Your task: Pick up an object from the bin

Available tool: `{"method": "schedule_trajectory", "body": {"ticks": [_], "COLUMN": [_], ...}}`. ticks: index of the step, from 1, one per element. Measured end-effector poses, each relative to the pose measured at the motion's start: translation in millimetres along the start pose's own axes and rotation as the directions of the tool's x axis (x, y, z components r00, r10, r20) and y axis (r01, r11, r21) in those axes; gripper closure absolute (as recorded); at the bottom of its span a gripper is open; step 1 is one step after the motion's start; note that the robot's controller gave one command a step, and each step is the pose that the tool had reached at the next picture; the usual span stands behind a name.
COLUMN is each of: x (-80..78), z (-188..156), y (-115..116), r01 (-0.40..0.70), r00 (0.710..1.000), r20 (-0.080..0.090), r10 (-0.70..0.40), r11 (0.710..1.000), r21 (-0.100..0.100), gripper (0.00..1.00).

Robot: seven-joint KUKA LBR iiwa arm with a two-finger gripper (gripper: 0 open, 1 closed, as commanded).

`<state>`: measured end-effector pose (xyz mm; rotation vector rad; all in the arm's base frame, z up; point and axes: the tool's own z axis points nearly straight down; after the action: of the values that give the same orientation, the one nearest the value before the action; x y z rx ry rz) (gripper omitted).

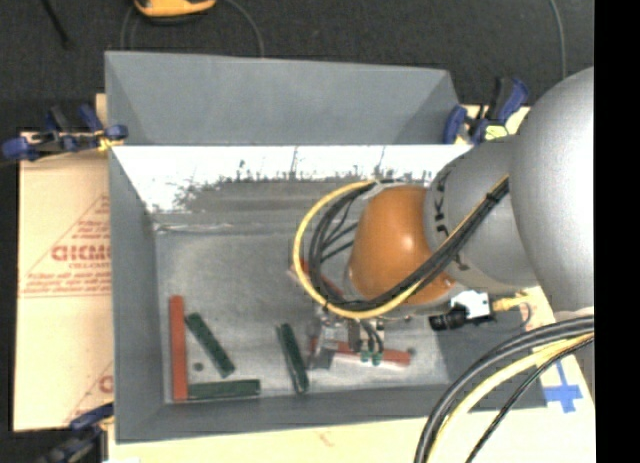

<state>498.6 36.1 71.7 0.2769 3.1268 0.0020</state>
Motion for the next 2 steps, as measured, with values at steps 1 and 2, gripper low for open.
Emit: {"method": "schedule_trajectory", "body": {"ticks": [1,2], "x": [-1.6,-4.5], "z": [-39.3,-64.7], "y": [-4.5,-45.7], "r01": [0.001,-0.010], "r00": [1.000,1.000], "r20": [-0.010,0.005], "r10": [-0.001,0.010], "r11": [1.000,1.000], "r21": [0.003,0.000], "gripper": [1.00,1.00]}}
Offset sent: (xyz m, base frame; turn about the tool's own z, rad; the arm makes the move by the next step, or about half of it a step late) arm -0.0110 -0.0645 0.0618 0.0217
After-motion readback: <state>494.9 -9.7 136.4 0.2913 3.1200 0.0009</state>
